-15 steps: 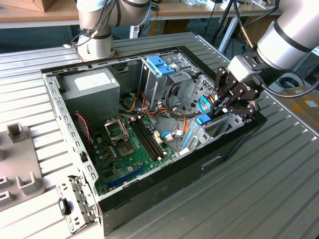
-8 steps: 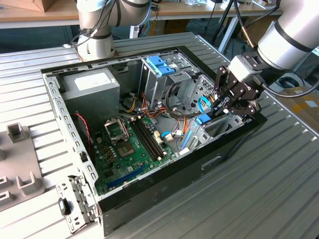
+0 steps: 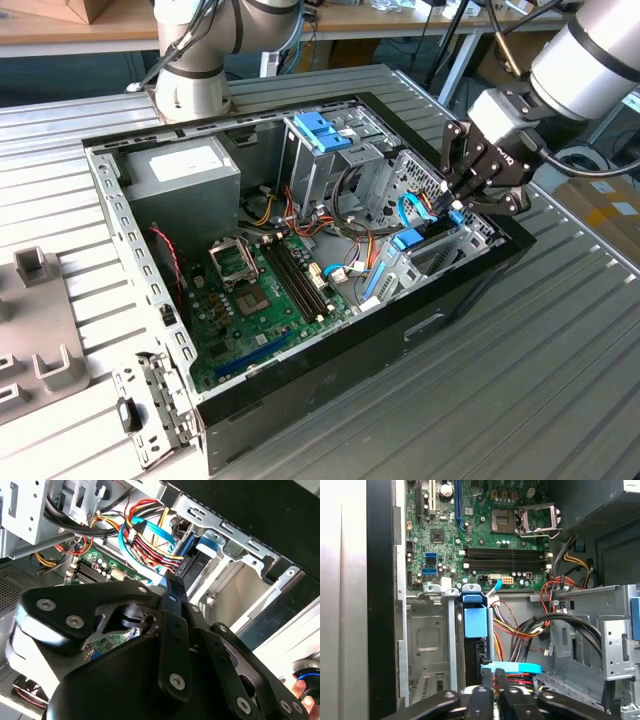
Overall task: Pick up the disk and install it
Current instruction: 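Insert the second disk wire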
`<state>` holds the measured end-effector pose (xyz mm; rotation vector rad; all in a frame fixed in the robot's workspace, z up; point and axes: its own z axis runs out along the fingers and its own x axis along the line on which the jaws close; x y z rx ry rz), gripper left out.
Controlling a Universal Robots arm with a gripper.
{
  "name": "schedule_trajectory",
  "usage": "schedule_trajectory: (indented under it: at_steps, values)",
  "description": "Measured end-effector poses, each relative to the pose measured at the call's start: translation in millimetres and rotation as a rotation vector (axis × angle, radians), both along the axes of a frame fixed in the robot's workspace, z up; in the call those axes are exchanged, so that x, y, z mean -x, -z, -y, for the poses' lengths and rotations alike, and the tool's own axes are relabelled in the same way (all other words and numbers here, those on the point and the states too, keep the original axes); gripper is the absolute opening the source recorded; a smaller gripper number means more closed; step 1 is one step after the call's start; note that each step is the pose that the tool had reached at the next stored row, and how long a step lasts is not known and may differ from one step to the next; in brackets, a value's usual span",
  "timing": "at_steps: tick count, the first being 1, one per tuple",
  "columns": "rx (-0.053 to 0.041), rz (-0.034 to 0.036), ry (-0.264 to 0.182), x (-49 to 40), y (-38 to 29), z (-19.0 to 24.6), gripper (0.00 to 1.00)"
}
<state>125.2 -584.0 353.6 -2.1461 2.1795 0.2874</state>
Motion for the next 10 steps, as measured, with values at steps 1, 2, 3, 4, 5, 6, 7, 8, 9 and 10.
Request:
schedule_trajectory:
  at_steps: [1, 2, 3, 4, 5, 6, 7, 8, 9, 10]
  values:
    - [0.0002, -0.0033, 0.000, -1.0, 1.1, 0.0, 0.10]
    - [0.0002, -0.0061, 0.000, -1.8, 2.5, 0.0, 0.10]
    - [0.0002, -0.0095, 0.000, -3.1, 4.2, 0.0, 0.10]
    - [0.0004, -0.0117, 0.000, -4.8, 4.7, 0.1, 0.10]
    - [0.0005, -0.0134, 0.000, -6.9, 5.0, 0.1, 0.10]
    - [0.0002, -0.0143, 0.000, -8.3, 5.3, 0.1, 0.10]
    - [0.0002, -0.0151, 0.000, -9.4, 5.4, 0.1, 0.10]
    - [0.0003, -0.0155, 0.000, -9.9, 5.4, 0.0, 0.10]
    - [0.0002, -0.0155, 0.000, -9.9, 5.4, 0.0, 0.10]
    - [0.0002, -0.0155, 0.000, -9.9, 5.4, 0.0, 0.10]
